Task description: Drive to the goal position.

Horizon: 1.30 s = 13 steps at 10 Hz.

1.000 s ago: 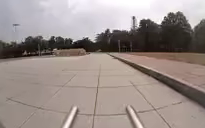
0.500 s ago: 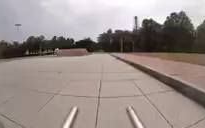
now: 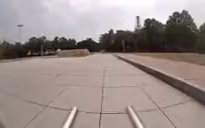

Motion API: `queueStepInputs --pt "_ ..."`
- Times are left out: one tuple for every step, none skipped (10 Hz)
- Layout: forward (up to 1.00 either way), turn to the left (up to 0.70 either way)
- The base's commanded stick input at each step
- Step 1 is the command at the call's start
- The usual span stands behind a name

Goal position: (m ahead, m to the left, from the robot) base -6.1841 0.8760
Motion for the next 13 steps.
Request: queueStepInputs --pt "0.7 0.0" --pt "0.7 0.0" --pt "0.7 0.0" --pt "0.67 0.0" --pt "0.54 0.0" --pt "0.35 0.0" --pt "0.0 0.0" --pt "0.0 0.0" --pt "0.0 0.22" --pt "0.0 0.45" --pt "0.0 0.64" --pt "0.0 0.7" --pt "0.0 0.7"
